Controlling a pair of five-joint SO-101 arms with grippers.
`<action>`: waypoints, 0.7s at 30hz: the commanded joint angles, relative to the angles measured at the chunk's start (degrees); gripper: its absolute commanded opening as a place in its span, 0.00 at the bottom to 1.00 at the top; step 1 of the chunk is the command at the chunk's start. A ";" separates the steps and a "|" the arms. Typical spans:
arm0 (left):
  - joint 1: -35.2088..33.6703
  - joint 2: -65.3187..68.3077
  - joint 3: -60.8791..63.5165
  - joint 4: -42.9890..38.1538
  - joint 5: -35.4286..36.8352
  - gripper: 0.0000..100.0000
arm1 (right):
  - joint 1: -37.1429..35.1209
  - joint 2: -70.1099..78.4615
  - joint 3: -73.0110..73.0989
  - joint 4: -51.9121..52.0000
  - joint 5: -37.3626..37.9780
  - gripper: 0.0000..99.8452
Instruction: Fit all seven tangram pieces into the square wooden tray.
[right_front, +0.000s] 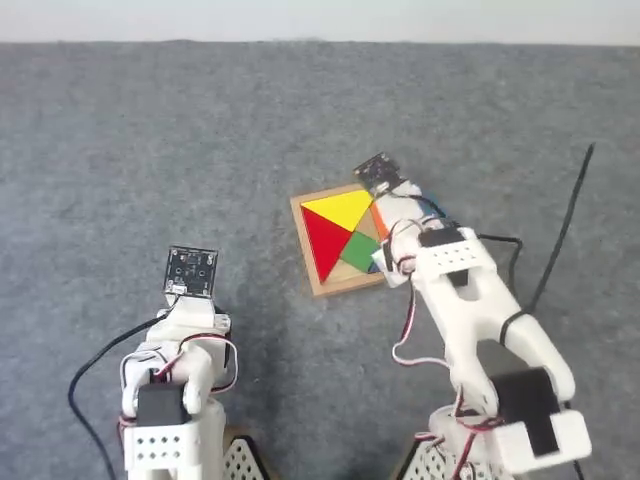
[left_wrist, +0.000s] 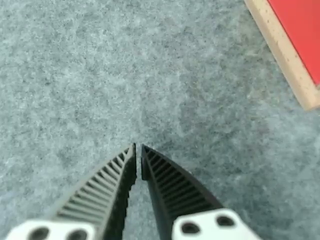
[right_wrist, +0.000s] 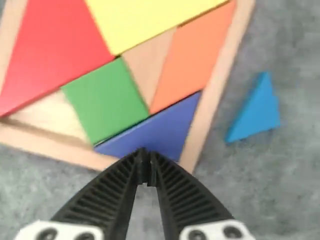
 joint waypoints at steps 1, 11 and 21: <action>0.09 -0.97 -0.66 0.18 0.00 0.02 | 1.27 0.57 -5.01 -1.10 -0.44 0.01; 0.09 -0.97 -0.66 0.18 0.00 0.02 | 4.00 -1.36 -12.75 2.33 -4.84 0.09; 0.09 -0.97 -0.66 0.18 0.00 0.02 | 6.90 17.54 -27.16 5.05 -4.57 0.19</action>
